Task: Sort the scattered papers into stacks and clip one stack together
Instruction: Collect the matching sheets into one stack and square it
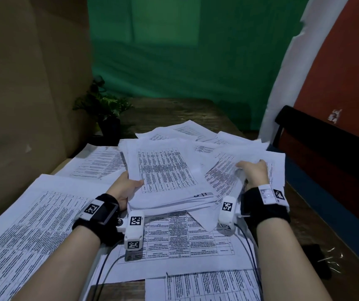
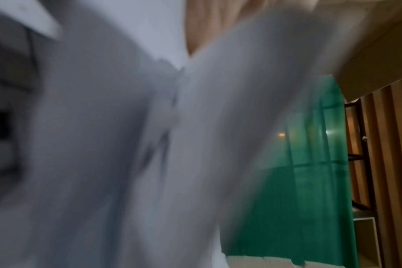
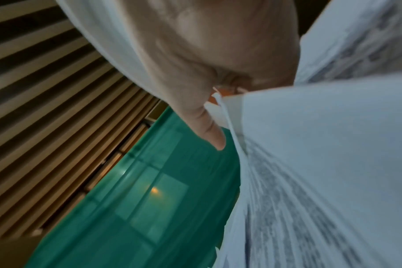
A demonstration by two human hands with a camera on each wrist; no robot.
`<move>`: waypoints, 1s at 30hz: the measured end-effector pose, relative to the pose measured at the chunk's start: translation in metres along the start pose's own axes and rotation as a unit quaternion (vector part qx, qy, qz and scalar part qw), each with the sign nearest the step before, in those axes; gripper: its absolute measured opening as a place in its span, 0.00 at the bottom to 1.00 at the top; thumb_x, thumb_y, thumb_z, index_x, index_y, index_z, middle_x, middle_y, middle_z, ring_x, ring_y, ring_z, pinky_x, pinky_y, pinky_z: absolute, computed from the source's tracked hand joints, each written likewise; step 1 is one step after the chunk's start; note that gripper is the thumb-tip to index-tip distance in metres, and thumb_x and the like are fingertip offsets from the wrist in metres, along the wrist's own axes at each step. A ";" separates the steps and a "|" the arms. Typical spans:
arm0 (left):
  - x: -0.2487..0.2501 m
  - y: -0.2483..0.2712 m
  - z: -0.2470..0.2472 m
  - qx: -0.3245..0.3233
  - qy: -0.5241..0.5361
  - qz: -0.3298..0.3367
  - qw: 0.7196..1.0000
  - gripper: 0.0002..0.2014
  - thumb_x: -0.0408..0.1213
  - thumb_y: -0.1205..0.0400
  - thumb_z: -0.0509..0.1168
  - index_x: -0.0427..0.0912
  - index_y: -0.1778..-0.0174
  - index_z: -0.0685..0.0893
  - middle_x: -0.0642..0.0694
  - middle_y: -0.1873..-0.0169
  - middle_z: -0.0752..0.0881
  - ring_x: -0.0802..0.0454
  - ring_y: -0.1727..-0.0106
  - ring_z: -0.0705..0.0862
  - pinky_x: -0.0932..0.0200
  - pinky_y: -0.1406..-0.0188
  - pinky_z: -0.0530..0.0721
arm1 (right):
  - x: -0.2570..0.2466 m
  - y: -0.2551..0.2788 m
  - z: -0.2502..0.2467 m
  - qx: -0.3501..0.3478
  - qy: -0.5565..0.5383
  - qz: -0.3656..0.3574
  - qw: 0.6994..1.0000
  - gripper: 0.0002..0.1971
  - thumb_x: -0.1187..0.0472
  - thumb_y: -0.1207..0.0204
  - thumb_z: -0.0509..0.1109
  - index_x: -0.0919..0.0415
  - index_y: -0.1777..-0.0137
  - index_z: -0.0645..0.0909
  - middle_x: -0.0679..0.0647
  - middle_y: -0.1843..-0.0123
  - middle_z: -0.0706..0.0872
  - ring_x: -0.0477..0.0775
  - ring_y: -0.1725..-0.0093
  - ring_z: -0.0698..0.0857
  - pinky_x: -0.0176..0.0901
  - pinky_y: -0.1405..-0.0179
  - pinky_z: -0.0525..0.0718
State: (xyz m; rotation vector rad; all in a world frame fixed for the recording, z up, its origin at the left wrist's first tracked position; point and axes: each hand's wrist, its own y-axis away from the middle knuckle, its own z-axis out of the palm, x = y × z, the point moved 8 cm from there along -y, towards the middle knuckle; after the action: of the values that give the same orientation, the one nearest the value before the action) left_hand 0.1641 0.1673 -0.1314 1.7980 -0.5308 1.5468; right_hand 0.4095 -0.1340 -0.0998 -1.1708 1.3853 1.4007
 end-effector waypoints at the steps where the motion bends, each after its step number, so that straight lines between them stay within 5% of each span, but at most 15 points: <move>1: -0.001 -0.001 -0.001 0.003 -0.002 -0.002 1.000 0.21 0.23 0.16 0.61 0.29 0.26 0.69 0.36 0.30 0.78 0.39 0.29 0.77 0.48 0.26 0.70 | -0.003 0.010 0.010 -0.037 0.029 -0.011 0.999 0.34 0.63 0.41 0.79 0.65 0.34 0.72 0.63 0.45 0.85 0.63 0.49 0.87 0.58 0.49 0.88; 3: -0.002 -0.002 -0.003 0.004 -0.010 -0.005 1.000 0.22 0.24 0.16 0.62 0.30 0.25 0.69 0.35 0.30 0.78 0.39 0.29 0.77 0.49 0.26 0.72 | -0.002 0.027 0.030 -0.129 0.124 -0.005 0.984 0.21 0.66 0.31 0.74 0.67 0.38 0.75 0.63 0.51 0.86 0.64 0.55 0.88 0.56 0.56 0.89; 5: -0.004 -0.004 -0.004 -0.006 -0.013 -0.005 1.000 0.22 0.26 0.17 0.64 0.33 0.26 0.71 0.36 0.31 0.80 0.40 0.33 0.81 0.49 0.30 0.77 | 0.001 0.032 0.031 -0.149 0.215 0.001 0.965 0.21 0.65 0.29 0.74 0.64 0.37 0.74 0.62 0.46 0.85 0.64 0.48 0.88 0.54 0.51 0.88; 8: -0.007 -0.009 -0.007 -0.002 -0.019 -0.008 1.000 0.20 0.28 0.17 0.65 0.36 0.28 0.73 0.37 0.40 0.86 0.43 0.43 0.82 0.48 0.42 0.77 | -0.032 0.025 0.002 0.010 0.213 -0.115 0.970 0.22 0.69 0.27 0.70 0.66 0.33 0.73 0.63 0.38 0.82 0.65 0.39 0.82 0.46 0.47 0.80; 10: -0.001 -0.006 -0.010 0.017 -0.029 0.004 0.999 0.18 0.29 0.16 0.64 0.35 0.31 0.72 0.39 0.45 0.87 0.42 0.50 0.80 0.46 0.49 0.76 | -0.054 0.033 -0.017 0.103 0.146 -0.200 0.963 0.15 0.69 0.25 0.68 0.67 0.38 0.79 0.62 0.42 0.85 0.60 0.44 0.82 0.40 0.52 0.73; 13: 0.007 -0.003 -0.009 0.034 -0.026 0.028 0.999 0.16 0.27 0.15 0.62 0.40 0.33 0.70 0.44 0.53 0.84 0.45 0.57 0.79 0.52 0.59 0.75 | -0.070 0.049 -0.018 0.121 0.125 -0.289 0.941 0.08 0.65 0.24 0.69 0.66 0.48 0.84 0.55 0.55 0.84 0.52 0.54 0.78 0.36 0.56 0.70; 18: 0.013 0.007 -0.004 0.032 -0.002 0.058 0.998 0.09 0.28 0.15 0.62 0.37 0.40 0.75 0.45 0.58 0.84 0.45 0.57 0.82 0.59 0.60 0.80 | -0.094 0.076 -0.010 0.132 0.079 -0.472 0.868 0.02 0.68 0.24 0.70 0.64 0.54 0.84 0.56 0.53 0.82 0.42 0.65 0.77 0.24 0.63 0.73; 21: 0.008 0.007 0.001 0.004 -0.020 0.040 0.999 0.07 0.27 0.16 0.63 0.31 0.43 0.79 0.39 0.56 0.86 0.45 0.59 0.82 0.57 0.58 0.82 | -0.084 0.062 -0.010 0.126 0.099 -0.410 0.898 0.08 0.66 0.23 0.70 0.62 0.45 0.82 0.60 0.49 0.84 0.54 0.55 0.83 0.38 0.57 0.77; 24: 0.004 0.003 -0.003 0.000 -0.053 0.031 0.998 0.11 0.29 0.17 0.65 0.30 0.39 0.78 0.39 0.54 0.85 0.46 0.61 0.78 0.60 0.63 0.77 | -0.054 0.034 -0.009 0.109 0.264 -0.248 0.926 0.17 0.63 0.24 0.70 0.63 0.36 0.78 0.66 0.32 0.74 0.68 0.32 0.72 0.50 0.40 0.73; 27: 0.001 0.000 -0.006 0.012 -0.030 0.029 0.999 0.14 0.26 0.16 0.63 0.31 0.35 0.77 0.38 0.47 0.86 0.46 0.56 0.81 0.57 0.50 0.78 | -0.050 0.034 -0.019 0.140 0.284 -0.204 0.926 0.19 0.63 0.24 0.68 0.63 0.33 0.77 0.66 0.28 0.70 0.70 0.28 0.67 0.56 0.34 0.73; 30: 0.004 0.006 -0.002 0.011 0.034 0.013 0.999 0.16 0.24 0.16 0.61 0.32 0.31 0.75 0.39 0.48 0.86 0.46 0.54 0.85 0.53 0.58 0.83 | -0.050 0.030 -0.027 0.144 0.246 -0.174 0.943 0.23 0.61 0.24 0.68 0.62 0.29 0.72 0.66 0.27 0.68 0.69 0.28 0.70 0.57 0.37 0.75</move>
State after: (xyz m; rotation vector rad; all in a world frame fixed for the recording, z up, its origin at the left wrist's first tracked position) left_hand 0.1595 0.1652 -0.1256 1.7538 -0.5071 1.6311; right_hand 0.3932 -0.1600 -0.0436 -1.5375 1.5551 0.6509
